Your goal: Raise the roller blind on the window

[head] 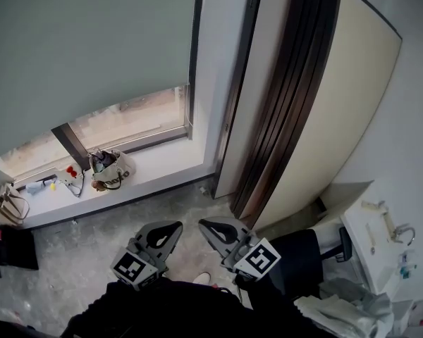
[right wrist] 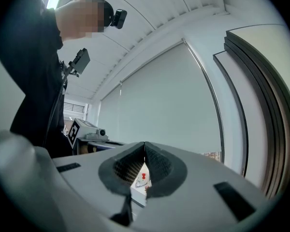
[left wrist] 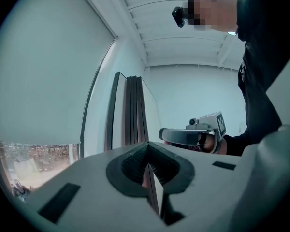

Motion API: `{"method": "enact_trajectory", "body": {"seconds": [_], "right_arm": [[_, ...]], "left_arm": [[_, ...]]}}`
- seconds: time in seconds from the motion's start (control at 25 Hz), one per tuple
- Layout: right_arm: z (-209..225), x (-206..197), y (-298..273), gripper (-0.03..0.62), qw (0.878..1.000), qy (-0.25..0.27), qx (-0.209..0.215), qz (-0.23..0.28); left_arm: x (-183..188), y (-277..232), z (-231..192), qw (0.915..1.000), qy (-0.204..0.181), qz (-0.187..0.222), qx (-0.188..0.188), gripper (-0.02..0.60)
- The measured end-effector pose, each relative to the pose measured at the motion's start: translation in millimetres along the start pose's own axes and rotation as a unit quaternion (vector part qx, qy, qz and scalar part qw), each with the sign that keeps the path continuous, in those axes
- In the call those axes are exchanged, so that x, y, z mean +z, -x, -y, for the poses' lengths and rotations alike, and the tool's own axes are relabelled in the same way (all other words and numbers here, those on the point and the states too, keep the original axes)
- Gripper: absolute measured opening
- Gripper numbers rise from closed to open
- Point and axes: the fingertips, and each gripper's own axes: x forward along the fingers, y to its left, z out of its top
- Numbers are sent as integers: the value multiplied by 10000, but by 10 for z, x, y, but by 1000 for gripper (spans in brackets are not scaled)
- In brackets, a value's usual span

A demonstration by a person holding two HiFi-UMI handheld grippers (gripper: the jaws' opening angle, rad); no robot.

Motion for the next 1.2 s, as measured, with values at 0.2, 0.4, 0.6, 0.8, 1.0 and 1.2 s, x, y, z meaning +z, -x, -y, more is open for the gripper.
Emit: {"method": "enact_trajectory", "body": {"seconds": [0.2, 0.4, 0.6, 0.8, 1.0, 1.2], "right_arm": [[44, -48, 60, 6, 9999, -93, 46, -46], [144, -56, -78, 6, 9998, -165, 70, -48], [346, -97, -460, 6, 9998, -125, 10, -173], [611, -53, -960, 6, 9995, -1, -49, -298], [853, -22, -1493, 6, 9994, 97, -119, -314], [998, -90, -1978, 6, 9991, 20, -193, -373]], "left_arm": [[34, -79, 16, 9999, -84, 12, 105, 6], [69, -129, -185, 9999, 73, 63, 139, 6], [70, -174, -639, 9999, 13, 115, 120, 8], [152, -252, -1179, 9998, -14, 221, -12, 8], [239, -310, -1720, 9997, 86, 146, -158, 6], [248, -285, -2150, 9986, 172, 145, -485, 6]]}}
